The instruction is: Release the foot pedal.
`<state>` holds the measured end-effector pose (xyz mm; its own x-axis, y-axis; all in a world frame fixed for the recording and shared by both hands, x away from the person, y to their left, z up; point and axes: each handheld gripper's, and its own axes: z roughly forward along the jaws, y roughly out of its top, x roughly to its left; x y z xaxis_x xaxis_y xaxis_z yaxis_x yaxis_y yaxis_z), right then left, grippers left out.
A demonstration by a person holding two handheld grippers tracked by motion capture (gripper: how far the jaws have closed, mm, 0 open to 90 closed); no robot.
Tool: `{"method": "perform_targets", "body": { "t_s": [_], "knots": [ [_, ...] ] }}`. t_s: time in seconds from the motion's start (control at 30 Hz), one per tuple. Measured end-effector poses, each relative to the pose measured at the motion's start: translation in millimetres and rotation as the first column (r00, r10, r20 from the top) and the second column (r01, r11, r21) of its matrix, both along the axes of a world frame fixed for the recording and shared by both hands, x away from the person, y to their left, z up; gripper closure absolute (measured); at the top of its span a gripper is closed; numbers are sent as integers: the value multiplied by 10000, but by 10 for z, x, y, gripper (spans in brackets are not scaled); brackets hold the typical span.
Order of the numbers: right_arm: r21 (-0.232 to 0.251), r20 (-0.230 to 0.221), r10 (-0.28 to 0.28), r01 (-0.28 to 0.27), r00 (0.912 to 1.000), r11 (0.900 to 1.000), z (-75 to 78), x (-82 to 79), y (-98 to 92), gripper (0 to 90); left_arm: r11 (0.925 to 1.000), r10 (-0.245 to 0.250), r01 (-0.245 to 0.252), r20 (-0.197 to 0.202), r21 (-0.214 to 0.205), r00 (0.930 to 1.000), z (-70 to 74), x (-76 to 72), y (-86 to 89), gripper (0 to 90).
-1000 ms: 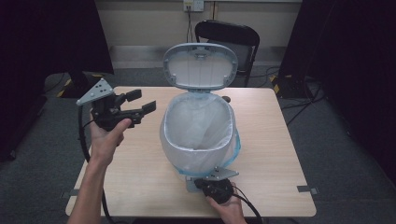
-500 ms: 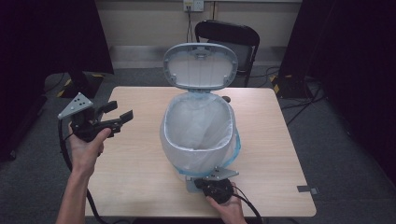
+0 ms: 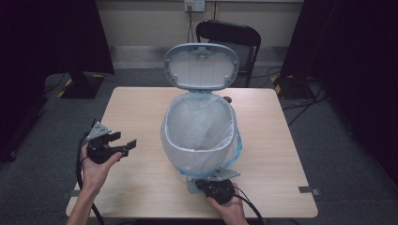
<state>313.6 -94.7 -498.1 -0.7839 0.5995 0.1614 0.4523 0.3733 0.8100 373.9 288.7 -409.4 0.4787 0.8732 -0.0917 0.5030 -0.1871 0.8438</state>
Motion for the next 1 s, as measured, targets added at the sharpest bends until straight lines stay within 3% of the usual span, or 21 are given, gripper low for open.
{"method": "perform_targets", "body": {
  "t_s": [0.03, 0.17, 0.43, 0.5, 0.53, 0.57, 0.6, 0.67, 0.77, 0.83, 0.9, 1.0],
  "knots": [
    [0, 0, 0, 0, 10000, 10000, 0, 0, 0, 900, 10000, 0, 0, 0, 0, 10000, 0, 0, 0, 247],
    [4, 4, 41, -41, 10000, 10000, 0, 1, -2, 900, 9990, -21, 64, -974, 437, 9952, -322, -26, -19, 231],
    [-6, 105, 118, -118, 9999, 9999, 2, -6, 0, 878, 9992, 262, -208, -1618, 351, 9865, -603, -112, 18, 232],
    [-69, 267, 179, -177, 9995, 9998, 4, -23, 9, 864, 9985, 177, -97, -1530, 530, 9881, -667, -137, 1, 228],
    [-91, 281, 158, -156, 9995, 9998, 5, -28, 12, 865, 9994, -108, 160, -1650, 304, 9862, -702, -144, -9, 228],
    [-68, 264, 142, -140, 9996, 9999, 6, -29, 10, 865, 9989, -80, 159, -1761, 432, 9843, -714, -151, -27, 228],
    [-23, 241, 140, -140, 9996, 9999, 7, -30, 5, 862, 9958, 26, 125, -1649, 902, 9863, -715, -166, -54, 228],
    [28, 261, 161, -161, 9995, 9999, 7, -35, 5, 857, 9944, -179, 349, -1664, 997, 9859, -728, -176, -85, 228],
    [280, 340, 191, -201, 9992, 9994, 14, -47, -15, 854, 9940, 57, 126, -1675, 1083, 9859, -773, -190, -86, 230],
    [466, 399, 171, -189, 9991, 9987, 35, -48, -33, 855, 9847, 273, 31, -1720, 1742, 9847, -806, -192, -104, 231],
    [580, 478, 170, -197, 9987, 9981, 62, -50, -42, 854, 9879, 248, 32, -1783, 1551, 9837, -849, -196, -99, 229],
    [519, 571, 91, -121, 9983, 9986, 111, -47, -64, 835, 9864, 317, -73, -1465, 1641, 9887, -882, -219, -102, 214]
  ]
}}
